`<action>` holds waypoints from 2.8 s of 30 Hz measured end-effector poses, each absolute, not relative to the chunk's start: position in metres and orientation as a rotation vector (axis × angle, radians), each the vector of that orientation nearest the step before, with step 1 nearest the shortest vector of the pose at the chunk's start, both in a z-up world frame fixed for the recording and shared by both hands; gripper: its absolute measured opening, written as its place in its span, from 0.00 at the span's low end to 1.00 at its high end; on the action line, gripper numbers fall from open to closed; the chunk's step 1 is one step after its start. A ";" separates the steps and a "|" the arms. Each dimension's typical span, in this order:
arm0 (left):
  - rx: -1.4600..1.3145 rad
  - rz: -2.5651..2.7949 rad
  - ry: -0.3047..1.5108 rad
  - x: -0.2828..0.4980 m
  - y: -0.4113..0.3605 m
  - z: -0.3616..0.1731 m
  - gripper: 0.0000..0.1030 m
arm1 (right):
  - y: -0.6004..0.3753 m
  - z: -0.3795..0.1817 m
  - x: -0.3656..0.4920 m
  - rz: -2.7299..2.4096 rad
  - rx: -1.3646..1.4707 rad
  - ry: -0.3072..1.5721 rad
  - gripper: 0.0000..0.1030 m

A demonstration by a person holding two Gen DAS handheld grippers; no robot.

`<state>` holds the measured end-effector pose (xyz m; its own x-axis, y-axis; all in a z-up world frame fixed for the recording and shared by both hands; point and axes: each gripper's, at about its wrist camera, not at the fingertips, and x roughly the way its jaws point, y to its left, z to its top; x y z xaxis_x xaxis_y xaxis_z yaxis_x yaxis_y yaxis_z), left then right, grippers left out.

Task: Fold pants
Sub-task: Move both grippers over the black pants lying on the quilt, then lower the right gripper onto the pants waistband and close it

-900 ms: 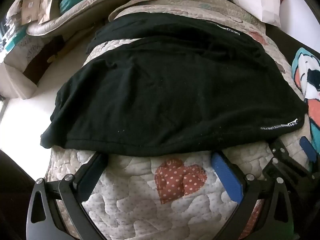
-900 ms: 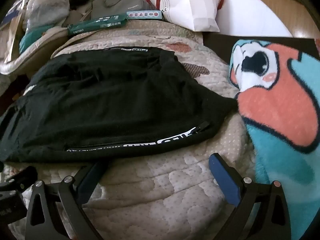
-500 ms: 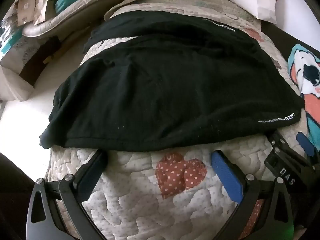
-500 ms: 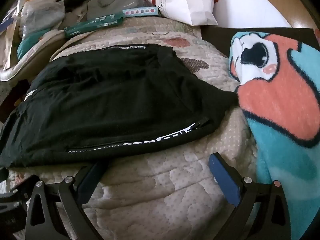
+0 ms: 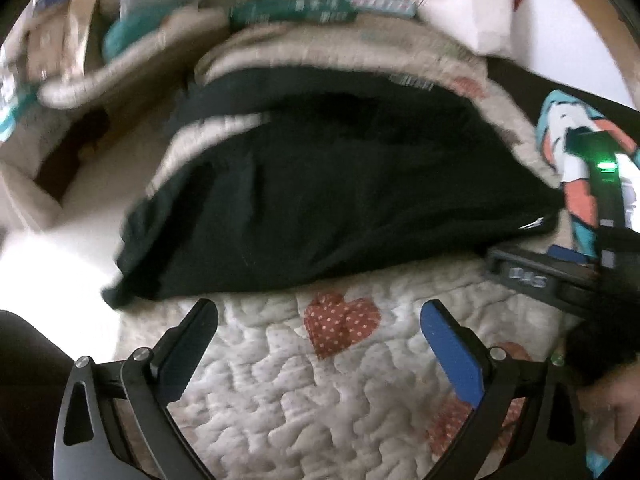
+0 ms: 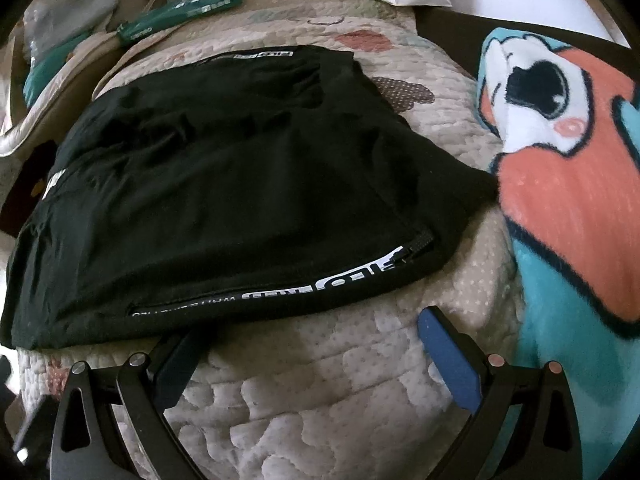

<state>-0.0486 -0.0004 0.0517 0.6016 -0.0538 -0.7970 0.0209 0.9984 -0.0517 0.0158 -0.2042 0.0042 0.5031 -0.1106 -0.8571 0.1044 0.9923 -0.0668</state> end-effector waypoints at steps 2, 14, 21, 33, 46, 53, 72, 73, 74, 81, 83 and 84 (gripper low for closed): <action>0.006 -0.034 0.861 -0.058 -0.003 0.069 0.99 | -0.205 0.007 0.013 -0.128 -0.005 1.046 0.99; 0.055 0.117 0.604 -0.063 0.035 0.182 0.99 | -0.217 0.081 -0.024 -0.078 0.110 0.807 0.99; 0.007 0.159 0.568 -0.048 0.065 0.213 0.99 | -0.206 0.131 -0.026 0.008 0.051 0.702 0.99; 0.067 0.194 0.595 -0.019 0.070 0.211 0.99 | -0.167 0.176 -0.008 0.187 -0.145 0.657 0.99; 0.044 0.179 0.681 0.004 0.066 0.184 0.99 | -0.150 0.167 0.026 0.212 -0.180 0.722 0.99; 0.023 0.173 0.734 0.027 0.072 0.170 0.99 | -0.143 0.167 0.052 0.213 -0.252 0.749 0.99; -0.062 0.198 0.907 0.118 0.125 0.121 0.99 | -0.133 0.131 0.154 0.189 -0.346 0.879 0.99; -0.066 0.198 0.911 0.121 0.127 0.119 0.99 | -0.131 0.128 0.157 0.194 -0.350 0.884 0.99; -0.066 0.198 0.913 0.123 0.129 0.117 0.99 | -0.128 0.125 0.160 0.201 -0.354 0.888 0.99; -0.049 0.191 0.942 0.149 0.137 0.103 0.99 | -0.117 0.104 0.181 0.239 -0.384 0.917 0.99; -0.049 0.166 0.948 0.161 0.141 0.100 0.99 | -0.117 0.099 0.190 0.256 -0.390 0.923 0.99; -0.056 0.139 0.948 0.169 0.144 0.099 0.99 | -0.118 0.097 0.196 0.263 -0.391 0.925 0.99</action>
